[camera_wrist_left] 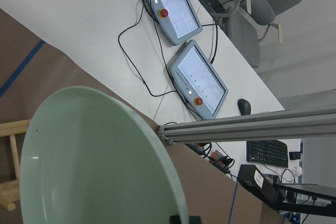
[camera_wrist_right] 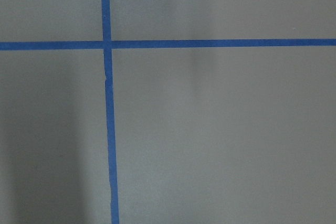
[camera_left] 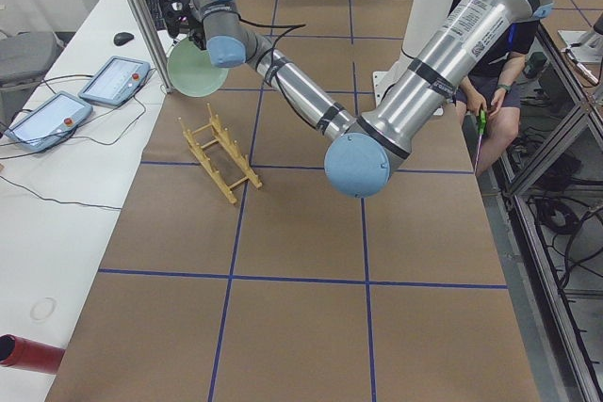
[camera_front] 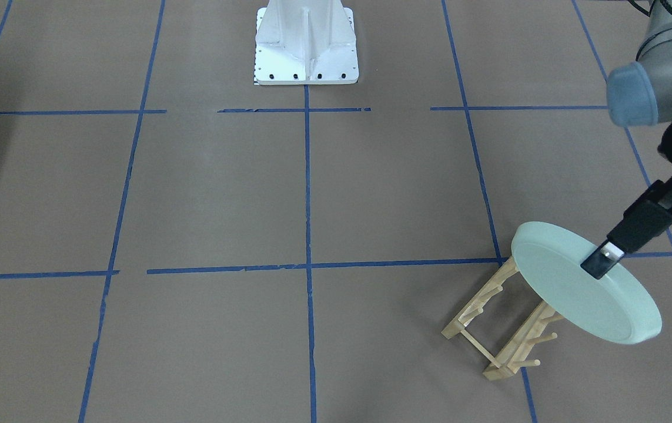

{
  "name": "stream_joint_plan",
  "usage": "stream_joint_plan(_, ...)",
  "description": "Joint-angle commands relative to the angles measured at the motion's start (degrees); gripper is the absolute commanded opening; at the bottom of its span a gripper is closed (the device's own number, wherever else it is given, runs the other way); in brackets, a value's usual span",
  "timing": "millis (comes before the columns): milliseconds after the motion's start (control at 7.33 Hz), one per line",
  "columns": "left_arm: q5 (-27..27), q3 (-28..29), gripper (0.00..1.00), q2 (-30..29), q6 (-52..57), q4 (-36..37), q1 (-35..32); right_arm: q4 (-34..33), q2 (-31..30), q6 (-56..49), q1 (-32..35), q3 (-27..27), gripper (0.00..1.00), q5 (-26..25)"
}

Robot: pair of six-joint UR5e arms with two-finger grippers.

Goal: Place plate on table
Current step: 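Grasp the plate rim with the left gripper and lift it out of the rack, then carry the plate with the left gripper toward the robot, beside the rack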

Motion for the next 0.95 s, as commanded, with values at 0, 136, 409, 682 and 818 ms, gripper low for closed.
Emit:
stream_joint_plan(0,6.6,-11.4,0.00,0.0,7.6,18.7,10.3,0.0,0.0,-0.1,0.0,0.0,1.00,0.0)
stream_joint_plan(136,12.3,-13.4,0.00,-0.3,10.2,25.7,16.5,0.0,0.0,-0.1,0.0,0.0,1.00,0.0)
stream_joint_plan(409,21.3,-13.5,0.00,-1.6,17.9,36.8,24.8,0.0,0.0,-0.1,0.0,0.0,1.00,0.0)
stream_joint_plan(682,29.6,-12.1,0.00,-1.6,27.7,45.7,32.2,0.0,0.0,-0.1,0.0,0.0,1.00,0.0)
stream_joint_plan(818,34.2,-10.9,0.00,-1.7,30.5,49.4,36.0,0.0,0.0,0.0,0.0,0.0,1.00,0.0)
